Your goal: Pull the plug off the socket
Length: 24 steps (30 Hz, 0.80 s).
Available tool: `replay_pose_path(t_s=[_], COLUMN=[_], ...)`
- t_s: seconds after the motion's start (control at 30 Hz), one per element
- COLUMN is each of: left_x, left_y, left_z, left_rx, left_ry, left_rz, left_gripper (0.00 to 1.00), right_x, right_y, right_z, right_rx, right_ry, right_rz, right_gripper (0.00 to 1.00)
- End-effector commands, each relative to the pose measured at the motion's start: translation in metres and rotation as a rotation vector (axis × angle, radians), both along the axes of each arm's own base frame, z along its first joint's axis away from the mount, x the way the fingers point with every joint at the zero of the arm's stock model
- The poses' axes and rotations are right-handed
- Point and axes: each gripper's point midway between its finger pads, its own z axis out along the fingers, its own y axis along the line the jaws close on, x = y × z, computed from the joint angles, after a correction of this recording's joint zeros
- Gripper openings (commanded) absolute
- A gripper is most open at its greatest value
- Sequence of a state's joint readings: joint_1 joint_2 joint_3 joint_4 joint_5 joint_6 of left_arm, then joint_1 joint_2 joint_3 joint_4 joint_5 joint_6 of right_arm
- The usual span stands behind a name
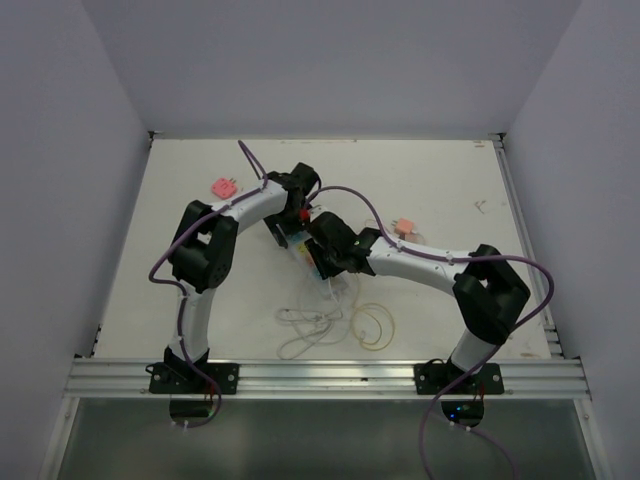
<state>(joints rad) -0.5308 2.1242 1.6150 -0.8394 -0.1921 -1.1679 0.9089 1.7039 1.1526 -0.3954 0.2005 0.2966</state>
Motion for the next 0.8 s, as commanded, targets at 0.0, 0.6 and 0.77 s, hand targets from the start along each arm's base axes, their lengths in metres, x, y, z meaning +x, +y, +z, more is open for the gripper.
replay_pose_path(t_s=[0.0,0.6,0.77], left_x=[-0.033,-0.034,-0.03], left_y=[0.045,0.044,0.04], left_z=[-0.06,-0.062,-0.058], left_rx=[0.196,0.185,0.171], left_ry=[0.156,0.155,0.143], left_rz=[0.036,0.028,0.024], left_gripper=[0.0,0.0,0.0], right_x=[0.015,0.01,0.005], right_y=[0.016,0.009,0.006], right_z=[0.077,0.083,0.096], right_rx=[0.141,0.158,0.187], right_ry=[-0.116,-0.123,-0.132], right_rz=[-0.034,-0.045,-0.036], right_gripper=[0.0,0.69,0.78])
